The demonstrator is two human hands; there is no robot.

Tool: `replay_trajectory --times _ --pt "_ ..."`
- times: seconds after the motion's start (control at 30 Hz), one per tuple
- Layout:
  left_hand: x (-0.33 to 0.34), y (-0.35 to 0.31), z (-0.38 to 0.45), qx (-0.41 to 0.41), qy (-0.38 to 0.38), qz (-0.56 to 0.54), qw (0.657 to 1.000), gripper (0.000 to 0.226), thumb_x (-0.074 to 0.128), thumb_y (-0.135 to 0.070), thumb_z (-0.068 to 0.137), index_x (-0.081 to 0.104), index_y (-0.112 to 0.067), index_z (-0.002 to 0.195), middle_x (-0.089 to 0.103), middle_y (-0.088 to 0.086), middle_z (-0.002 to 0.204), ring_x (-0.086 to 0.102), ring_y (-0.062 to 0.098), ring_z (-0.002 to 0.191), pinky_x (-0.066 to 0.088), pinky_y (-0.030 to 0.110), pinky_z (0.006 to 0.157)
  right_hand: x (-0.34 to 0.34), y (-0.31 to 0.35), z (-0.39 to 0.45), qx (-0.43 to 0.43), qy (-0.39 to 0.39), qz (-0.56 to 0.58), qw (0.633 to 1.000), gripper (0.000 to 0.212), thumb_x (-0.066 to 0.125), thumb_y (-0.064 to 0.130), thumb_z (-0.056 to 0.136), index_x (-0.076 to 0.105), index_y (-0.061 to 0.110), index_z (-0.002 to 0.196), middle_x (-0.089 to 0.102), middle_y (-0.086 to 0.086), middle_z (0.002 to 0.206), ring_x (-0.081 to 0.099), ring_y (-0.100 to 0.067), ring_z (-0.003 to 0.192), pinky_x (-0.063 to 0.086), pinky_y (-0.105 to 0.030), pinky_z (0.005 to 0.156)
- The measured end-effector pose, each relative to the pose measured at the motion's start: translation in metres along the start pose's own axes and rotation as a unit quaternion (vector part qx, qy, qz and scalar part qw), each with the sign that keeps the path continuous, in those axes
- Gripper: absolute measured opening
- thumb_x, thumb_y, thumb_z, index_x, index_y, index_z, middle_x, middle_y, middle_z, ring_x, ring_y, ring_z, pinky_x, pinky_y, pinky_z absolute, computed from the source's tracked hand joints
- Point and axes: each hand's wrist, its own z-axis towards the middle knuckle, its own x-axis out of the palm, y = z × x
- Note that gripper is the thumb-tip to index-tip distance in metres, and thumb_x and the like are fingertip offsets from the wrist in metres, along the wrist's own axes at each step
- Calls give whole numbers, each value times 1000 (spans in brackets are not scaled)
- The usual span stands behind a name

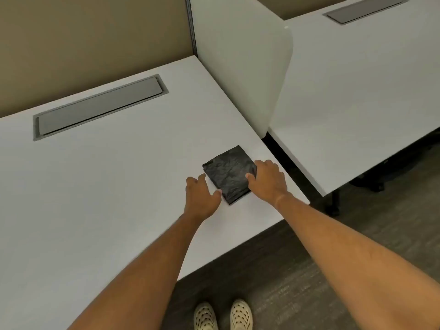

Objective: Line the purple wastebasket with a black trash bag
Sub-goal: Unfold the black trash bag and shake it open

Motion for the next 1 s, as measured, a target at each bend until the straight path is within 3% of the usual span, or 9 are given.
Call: replay_trajectory --times 0.17,0.3,0.37,0.5,0.63,0.73,0.83,0.93,1.0 --pt "12 -9 14 -65 -13 -123 990 62 63 -27 90 37 -11 143 45 16 131 48 31 123 40 34 96 6 -5 15 55 6 31 998 39 55 35 95 53 8 123 56 -14 121 53 -30 114 47 -44 94" --pt "17 -11 26 -119 -23 -212 970 63 64 -24 88 34 -14 143 57 14 125 57 27 114 49 35 89 8 -6 23 83 9 75 994 45 60 32 93 53 6 129 56 -16 127 51 -33 120 45 -47 98" --pt "19 -14 30 -141 -23 -244 959 63 63 -21 91 32 -12 145 59 13 124 57 22 101 45 28 79 10 -8 28 89 -1 91 992 46 63 32 91 55 8 130 58 -15 127 54 -33 119 47 -49 97" --pt "22 -16 34 -170 -46 -286 942 61 66 -18 90 35 -12 143 57 9 121 55 19 95 43 26 78 11 -7 31 85 -24 124 988 41 69 32 88 61 12 123 66 -11 117 62 -30 108 54 -49 88" --pt "19 -19 36 -196 -58 -327 923 41 65 -14 89 52 -10 127 55 4 107 56 18 90 44 25 69 11 -5 31 87 -24 177 980 23 70 26 88 65 12 106 69 -7 102 67 -25 96 57 -42 83" --pt "13 -19 38 -187 -70 -347 916 6 59 -7 87 61 -9 93 60 6 86 52 16 71 41 23 58 7 -1 31 77 -30 220 972 18 68 23 89 64 11 102 69 -7 92 66 -19 85 55 -24 68" --pt "1 -20 37 -180 -70 -375 907 12 57 -5 84 55 -9 73 58 9 75 52 21 70 48 35 64 -2 7 27 68 -32 296 952 13 67 20 90 60 12 98 64 1 79 62 -8 71 45 -12 55" --pt "-19 -23 35 -168 -75 -416 891 8 58 -7 83 57 -9 75 63 13 83 61 26 80 55 50 86 -14 21 23 56 -21 371 927 12 69 16 89 62 11 97 69 -2 82 68 -10 76 52 -16 59" --pt "-38 -29 27 -160 -75 -449 876 7 55 -4 84 59 -9 79 66 12 91 65 30 91 55 52 90 -22 35 21 49 -13 409 911 13 69 13 88 63 8 99 72 -5 88 71 -14 81 55 -19 63"
